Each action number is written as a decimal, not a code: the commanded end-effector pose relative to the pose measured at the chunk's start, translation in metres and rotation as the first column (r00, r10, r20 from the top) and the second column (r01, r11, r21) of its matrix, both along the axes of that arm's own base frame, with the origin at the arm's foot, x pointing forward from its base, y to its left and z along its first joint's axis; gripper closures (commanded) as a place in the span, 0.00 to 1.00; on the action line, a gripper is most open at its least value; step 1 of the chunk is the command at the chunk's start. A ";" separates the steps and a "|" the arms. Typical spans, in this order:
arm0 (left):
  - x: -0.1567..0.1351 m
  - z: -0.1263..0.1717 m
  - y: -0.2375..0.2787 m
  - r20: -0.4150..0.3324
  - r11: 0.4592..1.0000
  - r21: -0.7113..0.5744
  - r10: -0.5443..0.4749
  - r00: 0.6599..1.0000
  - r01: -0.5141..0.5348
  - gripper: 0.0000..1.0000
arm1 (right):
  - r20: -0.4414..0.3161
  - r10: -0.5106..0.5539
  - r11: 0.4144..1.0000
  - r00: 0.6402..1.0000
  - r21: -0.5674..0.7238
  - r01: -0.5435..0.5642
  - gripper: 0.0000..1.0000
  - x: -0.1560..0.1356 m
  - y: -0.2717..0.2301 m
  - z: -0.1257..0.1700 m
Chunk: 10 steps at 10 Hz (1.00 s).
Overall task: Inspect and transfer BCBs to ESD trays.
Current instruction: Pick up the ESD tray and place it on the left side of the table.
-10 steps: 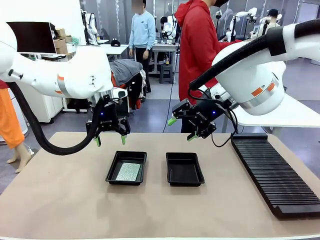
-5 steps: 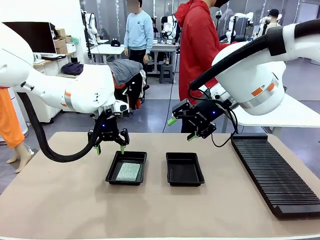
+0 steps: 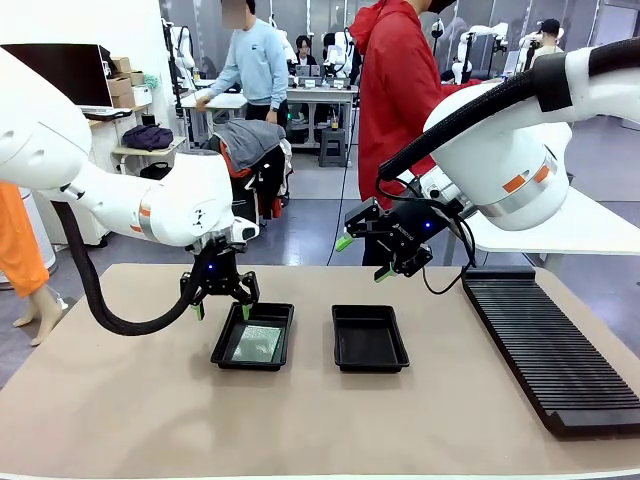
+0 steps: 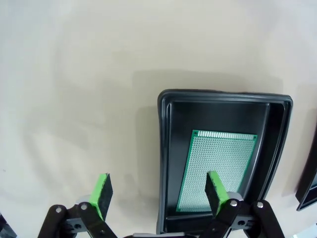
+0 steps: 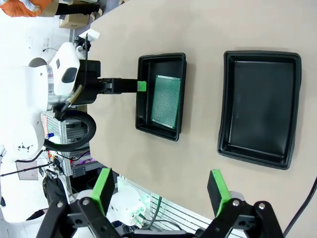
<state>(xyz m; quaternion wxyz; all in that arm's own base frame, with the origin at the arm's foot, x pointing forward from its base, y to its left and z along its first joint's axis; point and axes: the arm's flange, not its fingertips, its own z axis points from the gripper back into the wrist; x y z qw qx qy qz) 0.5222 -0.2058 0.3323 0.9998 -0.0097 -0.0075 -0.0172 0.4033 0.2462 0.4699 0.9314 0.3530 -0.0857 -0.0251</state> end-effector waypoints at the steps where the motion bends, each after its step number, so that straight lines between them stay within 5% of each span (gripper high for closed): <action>1: 0.005 -0.008 0.000 0.025 1.000 0.028 0.000 1.000 -0.001 0.00 | -0.008 -0.002 1.000 1.000 -0.008 0.002 0.00 0.000 0.001 0.001; 10: 0.005 -0.025 0.003 -0.015 1.000 0.003 0.006 1.000 -0.006 0.00 | -0.008 -0.002 1.000 1.000 -0.008 0.002 0.00 0.000 0.001 0.001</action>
